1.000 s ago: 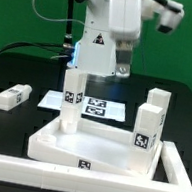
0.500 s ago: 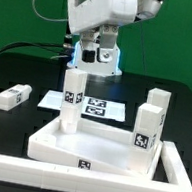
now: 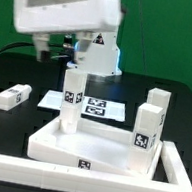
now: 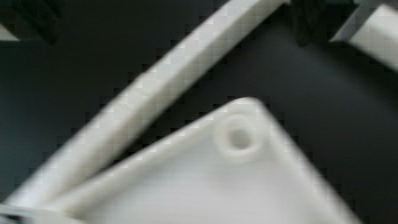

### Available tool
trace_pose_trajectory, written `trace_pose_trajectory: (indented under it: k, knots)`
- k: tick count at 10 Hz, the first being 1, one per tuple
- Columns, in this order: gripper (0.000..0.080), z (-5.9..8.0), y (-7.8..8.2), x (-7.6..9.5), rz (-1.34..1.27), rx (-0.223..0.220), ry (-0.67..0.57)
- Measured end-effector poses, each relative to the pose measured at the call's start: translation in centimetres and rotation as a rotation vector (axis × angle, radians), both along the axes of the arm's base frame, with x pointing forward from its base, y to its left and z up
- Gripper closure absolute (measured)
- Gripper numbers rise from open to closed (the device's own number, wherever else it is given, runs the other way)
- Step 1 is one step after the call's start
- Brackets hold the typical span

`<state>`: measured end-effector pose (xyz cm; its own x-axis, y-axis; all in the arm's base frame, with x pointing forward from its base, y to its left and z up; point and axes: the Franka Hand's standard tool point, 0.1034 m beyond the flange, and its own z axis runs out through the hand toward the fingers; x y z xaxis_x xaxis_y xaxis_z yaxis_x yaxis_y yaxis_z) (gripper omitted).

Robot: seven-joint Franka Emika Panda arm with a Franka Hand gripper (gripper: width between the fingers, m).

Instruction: Assemble desk

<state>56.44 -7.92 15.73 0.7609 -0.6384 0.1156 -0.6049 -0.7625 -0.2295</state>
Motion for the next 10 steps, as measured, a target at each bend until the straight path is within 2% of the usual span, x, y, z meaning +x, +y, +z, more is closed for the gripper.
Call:
trace_pose_trajectory:
  k: [1,3,7,8,9,10]
  knots:
    - [0.0151,-1.1,-2.7,-1.8,0.144,-0.04,0.006]
    - [0.0151,-2.0,-5.8,-3.7,0.314,-0.088,0.006]
    - [0.0151,-2.0,-5.7,-3.6,0.541,-0.145,-0.006]
    - [0.0151,-2.2,-5.8,-3.7,0.523,-0.141,0.0]
    - [0.0151,-3.6,-6.6,-4.6,0.524,-0.121,0.042]
    - [0.0151,-5.0,-8.3,-5.5,0.511,-0.121,0.077]
